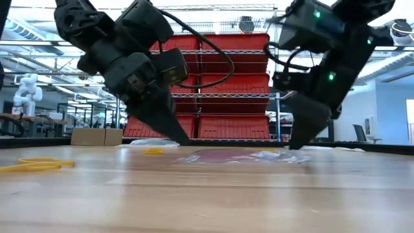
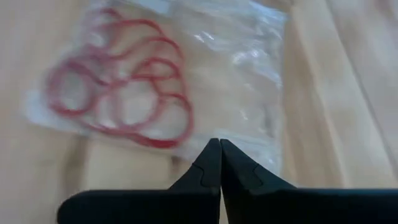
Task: Sort rubber bands
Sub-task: Put the red rubber band into the bottom right transparent zip lock bag, then close the bottom right transparent zip lock bag
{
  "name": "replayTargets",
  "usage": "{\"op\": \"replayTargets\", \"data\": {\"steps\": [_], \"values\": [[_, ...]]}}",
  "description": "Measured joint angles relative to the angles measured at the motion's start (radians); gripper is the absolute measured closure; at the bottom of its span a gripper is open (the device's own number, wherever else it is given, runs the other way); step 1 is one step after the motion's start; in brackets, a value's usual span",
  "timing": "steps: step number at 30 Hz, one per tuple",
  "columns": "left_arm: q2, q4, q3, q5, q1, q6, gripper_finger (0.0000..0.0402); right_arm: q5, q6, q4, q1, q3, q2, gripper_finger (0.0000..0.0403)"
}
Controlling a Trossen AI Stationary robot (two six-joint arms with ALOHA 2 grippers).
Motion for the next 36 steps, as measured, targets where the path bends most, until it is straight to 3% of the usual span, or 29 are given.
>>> {"op": "replayTargets", "data": {"steps": [5,7,11,14,17,22,28,36], "values": [[0.044,0.105,0.011,0.064,-0.054,0.033,0.0399,-0.002,-0.032,0.007,-0.021,0.001,-0.06,0.0402],[0.042,0.114,0.032,0.03,-0.059,0.064,0.0399,-0.006,-0.03,0.013,-0.016,0.001,-0.088,0.0402],[0.037,0.112,0.059,-0.071,0.003,0.085,0.04,-0.093,-0.042,0.094,0.044,0.002,-0.114,0.0402],[0.037,0.113,0.071,-0.075,0.068,0.079,0.04,-0.193,-0.055,0.212,0.103,0.002,-0.103,0.0402],[0.037,0.113,0.072,-0.074,0.13,0.078,0.04,-0.213,-0.032,0.278,0.169,0.003,-0.079,0.0403],[0.047,0.121,0.072,-0.042,0.198,0.078,0.04,-0.227,0.032,0.319,0.243,0.003,-0.019,0.0403],[0.095,0.113,0.073,0.034,0.223,0.056,0.04,-0.27,0.077,0.342,0.235,0.003,0.074,0.0403],[0.162,0.072,0.076,0.083,0.191,0.0,0.04,-0.28,0.104,0.269,0.217,0.005,0.05,0.0403]]}}
